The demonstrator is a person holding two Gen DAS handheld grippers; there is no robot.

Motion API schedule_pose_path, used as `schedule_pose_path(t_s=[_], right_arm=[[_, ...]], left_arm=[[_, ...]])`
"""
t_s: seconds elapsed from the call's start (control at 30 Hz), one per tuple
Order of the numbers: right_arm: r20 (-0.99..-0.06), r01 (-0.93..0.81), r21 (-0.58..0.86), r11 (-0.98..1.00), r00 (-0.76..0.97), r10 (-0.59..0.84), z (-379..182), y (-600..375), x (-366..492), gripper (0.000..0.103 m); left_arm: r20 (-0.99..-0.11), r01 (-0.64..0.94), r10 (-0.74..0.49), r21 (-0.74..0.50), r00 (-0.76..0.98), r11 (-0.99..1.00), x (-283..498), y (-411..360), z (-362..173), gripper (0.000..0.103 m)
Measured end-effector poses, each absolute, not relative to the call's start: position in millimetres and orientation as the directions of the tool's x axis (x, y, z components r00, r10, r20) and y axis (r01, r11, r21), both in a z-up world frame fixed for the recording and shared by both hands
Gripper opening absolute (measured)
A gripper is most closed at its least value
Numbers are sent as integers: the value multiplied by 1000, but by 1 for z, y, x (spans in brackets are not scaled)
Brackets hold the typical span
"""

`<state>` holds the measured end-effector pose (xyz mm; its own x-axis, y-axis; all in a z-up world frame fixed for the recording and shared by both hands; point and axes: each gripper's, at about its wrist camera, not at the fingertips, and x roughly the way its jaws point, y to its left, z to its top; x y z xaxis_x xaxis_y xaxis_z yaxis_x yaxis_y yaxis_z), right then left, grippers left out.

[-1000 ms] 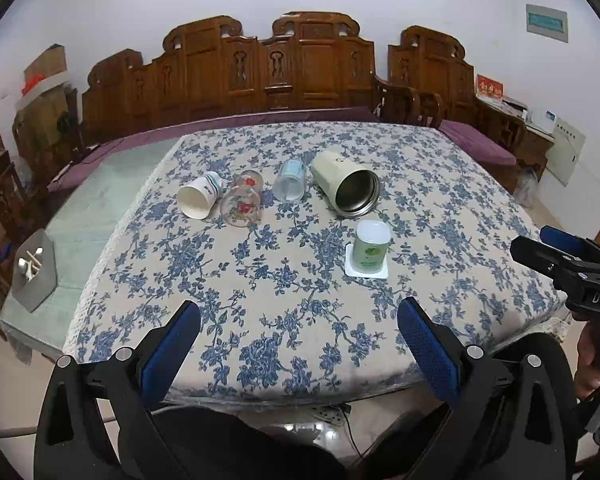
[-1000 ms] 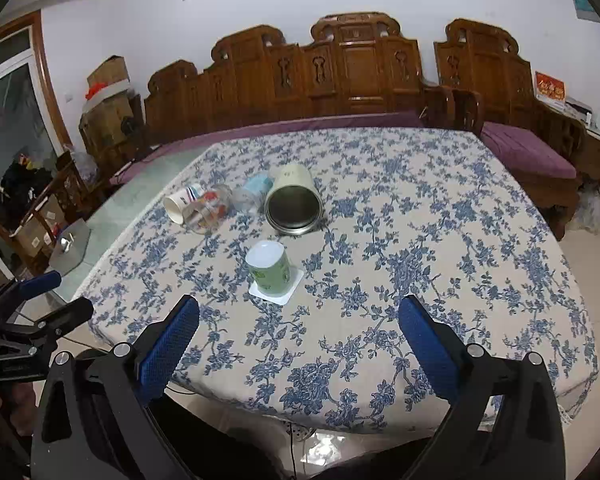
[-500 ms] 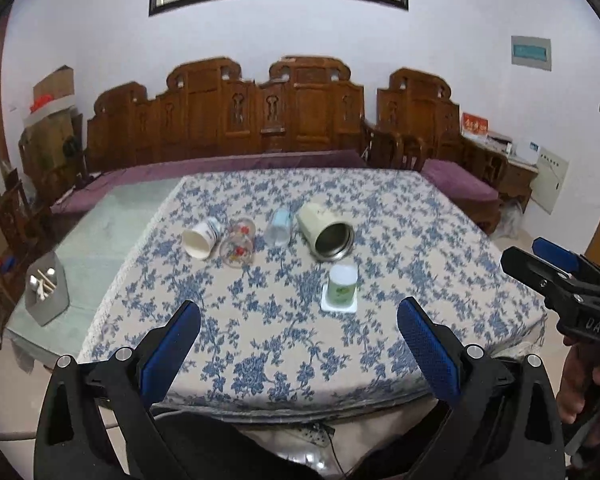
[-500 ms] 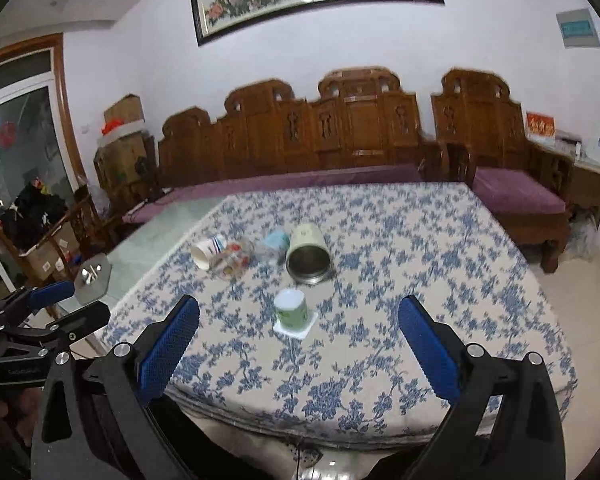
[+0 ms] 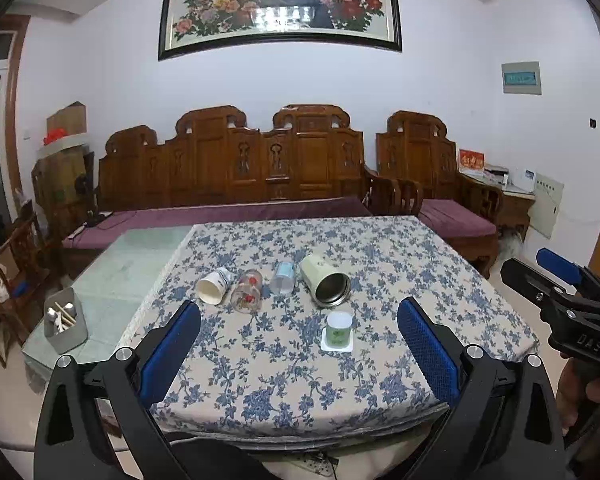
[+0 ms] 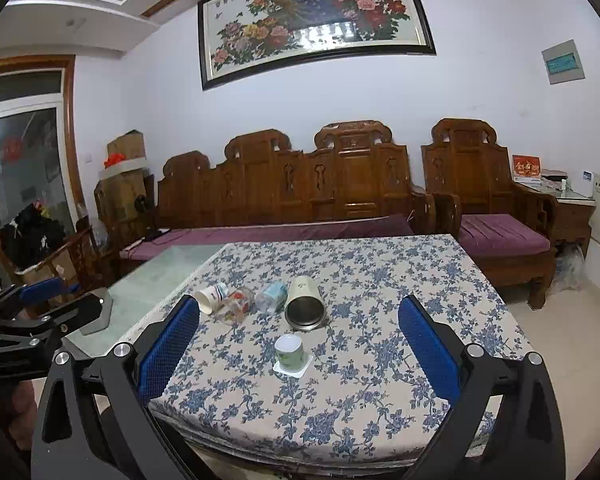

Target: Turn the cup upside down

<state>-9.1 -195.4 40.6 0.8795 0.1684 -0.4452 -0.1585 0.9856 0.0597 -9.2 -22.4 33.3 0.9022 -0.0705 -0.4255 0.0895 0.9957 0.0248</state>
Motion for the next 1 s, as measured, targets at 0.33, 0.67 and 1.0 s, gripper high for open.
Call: schedule_pose_path(t_s=[0.33, 0.67, 1.0], right_arm=[[-452, -164, 64, 984, 875, 175, 39, -196, -10, 100], [-454, -166, 67, 984, 873, 178, 37, -196, -8, 100], [-458, -171, 68, 983, 870, 183, 32, -195, -6, 100]], left_arm=[[-425, 74, -56, 25, 904, 997, -11, -20, 30, 95], [-415, 64, -50, 19, 908, 998, -12, -19, 30, 95], [-407, 56, -41, 23, 912, 998, -14, -19, 32, 95]])
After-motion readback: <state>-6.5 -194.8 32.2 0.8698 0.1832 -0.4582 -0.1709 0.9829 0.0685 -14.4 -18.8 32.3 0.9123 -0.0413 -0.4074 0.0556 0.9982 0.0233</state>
